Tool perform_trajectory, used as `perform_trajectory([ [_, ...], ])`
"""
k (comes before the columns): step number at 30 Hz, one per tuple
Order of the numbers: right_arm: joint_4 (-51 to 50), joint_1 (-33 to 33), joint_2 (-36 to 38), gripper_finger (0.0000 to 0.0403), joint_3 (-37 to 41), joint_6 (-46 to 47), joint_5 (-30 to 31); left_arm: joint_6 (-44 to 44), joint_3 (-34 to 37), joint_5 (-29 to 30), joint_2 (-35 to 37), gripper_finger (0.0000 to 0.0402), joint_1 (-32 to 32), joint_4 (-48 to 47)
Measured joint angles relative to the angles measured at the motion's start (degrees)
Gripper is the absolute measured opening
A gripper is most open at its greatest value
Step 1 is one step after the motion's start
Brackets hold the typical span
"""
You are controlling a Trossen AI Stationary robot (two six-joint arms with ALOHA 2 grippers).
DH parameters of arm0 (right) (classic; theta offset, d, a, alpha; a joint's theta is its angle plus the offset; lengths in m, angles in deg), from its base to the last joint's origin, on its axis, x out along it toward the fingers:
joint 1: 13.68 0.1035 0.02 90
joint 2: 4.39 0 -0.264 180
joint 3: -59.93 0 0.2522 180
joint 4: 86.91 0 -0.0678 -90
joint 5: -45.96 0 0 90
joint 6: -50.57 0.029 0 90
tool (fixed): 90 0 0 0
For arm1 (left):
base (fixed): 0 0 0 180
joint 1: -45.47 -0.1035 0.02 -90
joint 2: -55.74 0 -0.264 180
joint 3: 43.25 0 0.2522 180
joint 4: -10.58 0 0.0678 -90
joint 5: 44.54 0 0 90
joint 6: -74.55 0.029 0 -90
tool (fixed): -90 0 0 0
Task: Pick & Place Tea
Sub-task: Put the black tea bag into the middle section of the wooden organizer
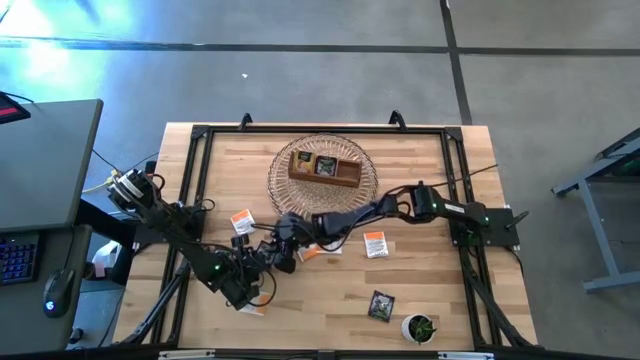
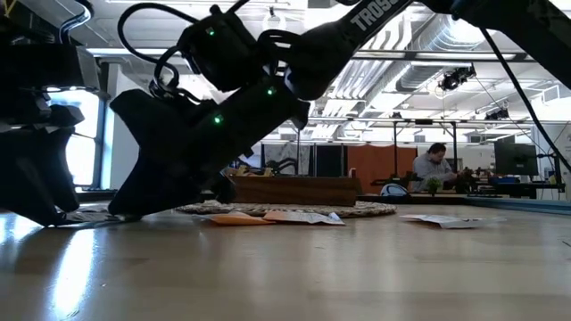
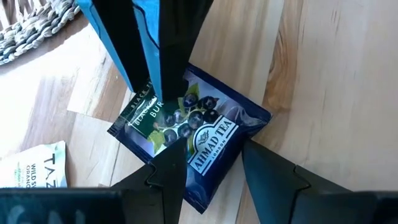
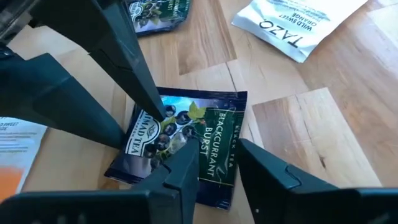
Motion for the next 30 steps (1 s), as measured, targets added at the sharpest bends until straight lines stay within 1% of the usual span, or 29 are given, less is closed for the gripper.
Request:
perform_trajectory([
  [3,0.3,0.1,0.0,0.0076,0.1,0.1,-0.6,0.0,-0.1,0.5,-0.3,0.0152,-0.9,0.0],
  [7,0.2,0.4,-0.1,0.0016,0.1,0.1,-0.3,0.0,-0.3,-0.4,-0.9,0.0152,-2.7,0.2],
  [8,0.4,0.4,-0.1,0.0009,0.1,0.1,-0.3,0.0,-0.3,-0.6,-1.0,0.0152,-3.0,0.3],
  [13,1.7,0.4,-0.1,0.0014,0.2,0.6,-1.1,-1.0,-0.4,-2.3,-1.9,0.0152,-5.1,0.1],
  [17,-1.3,0.6,2.0,0.0003,0.3,-0.8,1.0,-2.1,-0.3,-2.0,-2.0,0.0152,-4.9,0.1],
  [21,-7.3,0.6,6.9,0.0002,0.5,-4.1,4.4,-4.6,-0.1,-0.2,-1.3,0.0152,-3.1,0.1],
  [26,-17.0,-0.1,13.9,0.0001,0.2,-8.6,11.3,-7.1,0.1,1.1,0.3,0.0152,-1.2,-1.1],
  [30,-26.2,-1.2,18.5,0.0001,0.4,-14.6,21.6,-7.3,0.0,1.3,0.5,0.0152,-1.5,-2.5],
])
